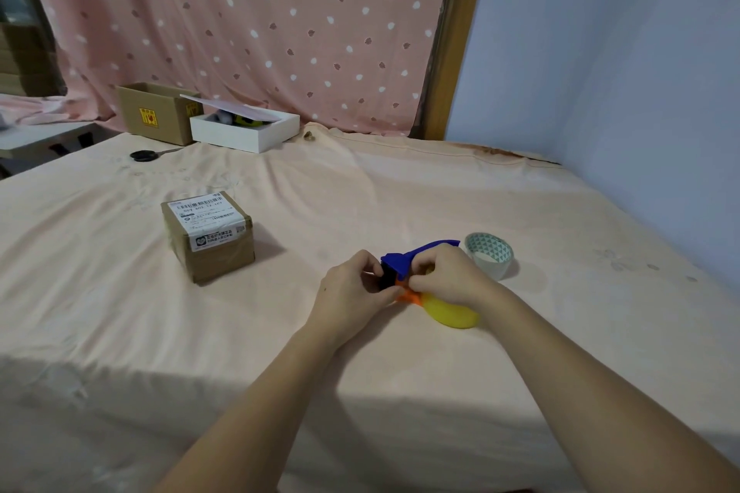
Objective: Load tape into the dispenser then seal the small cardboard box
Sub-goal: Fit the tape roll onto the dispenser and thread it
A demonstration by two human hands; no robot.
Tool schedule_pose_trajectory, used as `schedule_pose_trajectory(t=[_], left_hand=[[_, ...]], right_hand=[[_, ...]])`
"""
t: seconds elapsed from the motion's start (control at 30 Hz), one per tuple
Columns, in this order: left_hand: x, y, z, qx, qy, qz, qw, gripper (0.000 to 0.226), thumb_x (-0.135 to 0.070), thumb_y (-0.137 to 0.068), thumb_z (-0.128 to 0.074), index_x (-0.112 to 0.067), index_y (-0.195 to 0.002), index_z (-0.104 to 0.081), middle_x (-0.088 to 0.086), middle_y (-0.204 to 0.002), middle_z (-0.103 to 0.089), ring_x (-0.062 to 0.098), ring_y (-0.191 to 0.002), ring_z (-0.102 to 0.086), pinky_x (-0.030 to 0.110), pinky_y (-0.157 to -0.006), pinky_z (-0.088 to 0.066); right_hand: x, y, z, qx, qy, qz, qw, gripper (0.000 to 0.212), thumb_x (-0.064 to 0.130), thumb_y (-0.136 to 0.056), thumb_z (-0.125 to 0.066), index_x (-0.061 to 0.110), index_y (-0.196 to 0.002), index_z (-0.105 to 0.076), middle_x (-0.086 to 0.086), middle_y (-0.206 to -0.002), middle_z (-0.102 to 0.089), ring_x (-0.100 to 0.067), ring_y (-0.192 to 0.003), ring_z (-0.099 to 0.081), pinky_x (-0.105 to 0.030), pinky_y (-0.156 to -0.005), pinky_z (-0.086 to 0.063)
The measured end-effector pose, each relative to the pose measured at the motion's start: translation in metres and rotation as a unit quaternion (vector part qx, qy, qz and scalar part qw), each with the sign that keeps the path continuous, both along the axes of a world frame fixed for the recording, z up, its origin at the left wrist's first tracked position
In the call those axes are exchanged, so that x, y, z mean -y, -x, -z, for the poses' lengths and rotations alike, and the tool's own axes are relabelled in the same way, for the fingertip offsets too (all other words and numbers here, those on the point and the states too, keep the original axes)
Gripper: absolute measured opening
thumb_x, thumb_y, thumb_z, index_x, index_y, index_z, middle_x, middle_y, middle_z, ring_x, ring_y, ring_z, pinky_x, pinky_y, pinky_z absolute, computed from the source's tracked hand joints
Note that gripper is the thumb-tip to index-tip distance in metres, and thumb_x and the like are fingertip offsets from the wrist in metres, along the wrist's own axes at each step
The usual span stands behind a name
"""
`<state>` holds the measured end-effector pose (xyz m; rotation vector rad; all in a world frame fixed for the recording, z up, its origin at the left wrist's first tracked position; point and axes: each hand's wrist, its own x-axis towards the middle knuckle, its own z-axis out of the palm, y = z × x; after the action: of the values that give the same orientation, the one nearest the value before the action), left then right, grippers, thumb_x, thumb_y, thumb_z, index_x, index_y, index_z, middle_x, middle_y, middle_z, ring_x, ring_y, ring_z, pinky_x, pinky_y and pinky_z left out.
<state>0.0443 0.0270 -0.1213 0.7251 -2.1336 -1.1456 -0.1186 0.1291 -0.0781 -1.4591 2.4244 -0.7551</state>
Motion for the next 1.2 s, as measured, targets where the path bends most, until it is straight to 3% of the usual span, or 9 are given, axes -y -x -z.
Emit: schedule_pose_trajectory(t=[0.23,0.47,0.67,0.73,0.8,0.9,1.0,1.1,1.2], left_hand=[[-0.002,0.003,0.003,-0.007,0.045,-0.003,0.999,0.036,-0.040,-0.070,-0.084,-0.023,-0.078,-0.054,-0.009,-0.066,-0.068,0.015,-0.063,-0.058,0.032,-0.065,-0.049],[0.000,0.004,0.003,0.003,0.054,-0.018,0.998,0.018,-0.036,-0.080,-0.081,-0.023,-0.074,-0.070,-0.009,-0.073,-0.077,0.003,-0.071,-0.070,0.032,-0.076,-0.057],[-0.001,0.003,0.004,0.001,0.072,-0.033,0.997,0.015,-0.032,-0.084,-0.076,-0.023,-0.076,-0.066,-0.009,-0.077,-0.076,0.012,-0.077,-0.070,0.032,-0.075,-0.055],[-0.001,0.004,0.005,0.004,0.082,-0.031,0.996,0.016,-0.031,-0.085,-0.074,-0.024,-0.081,-0.060,-0.006,-0.080,-0.076,0.019,-0.078,-0.069,0.035,-0.073,-0.054],[-0.002,0.004,0.006,0.009,0.090,-0.023,0.996,0.017,-0.031,-0.086,-0.071,-0.026,-0.086,-0.055,-0.004,-0.083,-0.077,0.022,-0.080,-0.070,0.036,-0.073,-0.054],[-0.001,0.003,0.009,0.011,0.111,-0.016,0.994,0.013,-0.028,-0.088,-0.069,-0.024,-0.093,-0.058,-0.001,-0.088,-0.079,0.023,-0.084,-0.074,0.037,-0.075,-0.055],[0.001,0.002,0.010,0.004,0.092,-0.007,0.996,0.009,-0.027,-0.088,-0.068,-0.023,-0.093,-0.062,-0.003,-0.087,-0.080,0.020,-0.085,-0.075,0.038,-0.077,-0.057],[0.003,0.000,0.009,0.003,0.052,-0.003,0.999,0.010,-0.034,-0.082,-0.069,-0.029,-0.086,-0.061,-0.007,-0.082,-0.078,0.020,-0.083,-0.073,0.040,-0.078,-0.058],[0.004,-0.001,0.008,0.000,0.028,0.006,1.000,0.009,-0.035,-0.078,-0.069,-0.031,-0.078,-0.061,-0.009,-0.073,-0.077,0.019,-0.077,-0.072,0.038,-0.076,-0.058]], right_hand=[[0.003,-0.002,0.004,-0.005,0.004,0.030,1.000,0.021,0.030,-0.066,-0.065,0.019,-0.054,-0.052,0.007,-0.052,-0.049,-0.013,-0.057,-0.047,-0.035,-0.060,-0.037],[0.004,-0.004,0.005,-0.007,0.008,0.034,0.999,0.023,0.028,-0.069,-0.067,0.018,-0.054,-0.052,0.006,-0.052,-0.051,-0.014,-0.057,-0.049,-0.034,-0.059,-0.039],[0.003,-0.002,0.004,-0.011,-0.011,0.012,1.000,0.022,0.032,-0.066,-0.068,0.018,-0.057,-0.053,0.007,-0.054,-0.051,-0.017,-0.061,-0.052,-0.034,-0.062,-0.038],[-0.001,-0.001,-0.001,-0.003,-0.028,-0.013,1.000,0.028,0.042,-0.067,-0.073,0.016,-0.066,-0.061,0.007,-0.059,-0.055,-0.018,-0.063,-0.054,-0.032,-0.060,-0.037],[-0.007,-0.001,-0.007,0.009,-0.041,-0.040,0.998,0.035,0.053,-0.067,-0.077,0.020,-0.073,-0.067,0.011,-0.060,-0.056,-0.006,-0.058,-0.050,-0.024,-0.056,-0.035],[-0.013,-0.003,-0.015,0.058,-0.040,-0.082,0.994,0.020,0.036,-0.074,-0.084,0.024,-0.074,-0.068,0.015,-0.061,-0.062,0.004,-0.054,-0.056,-0.010,-0.053,-0.037],[-0.010,0.000,-0.010,0.055,-0.020,-0.074,0.996,0.022,0.040,-0.069,-0.086,0.026,-0.071,-0.069,0.008,-0.066,-0.065,-0.004,-0.061,-0.062,-0.023,-0.059,-0.047],[-0.007,0.002,0.000,0.000,0.012,-0.044,0.999,0.027,0.054,-0.067,-0.077,0.030,-0.063,-0.065,0.010,-0.058,-0.054,-0.007,-0.059,-0.049,-0.029,-0.058,-0.037],[-0.005,0.002,0.005,-0.011,0.028,-0.032,0.999,0.027,0.055,-0.068,-0.074,0.031,-0.062,-0.063,0.008,-0.057,-0.052,-0.010,-0.059,-0.048,-0.034,-0.059,-0.038]])
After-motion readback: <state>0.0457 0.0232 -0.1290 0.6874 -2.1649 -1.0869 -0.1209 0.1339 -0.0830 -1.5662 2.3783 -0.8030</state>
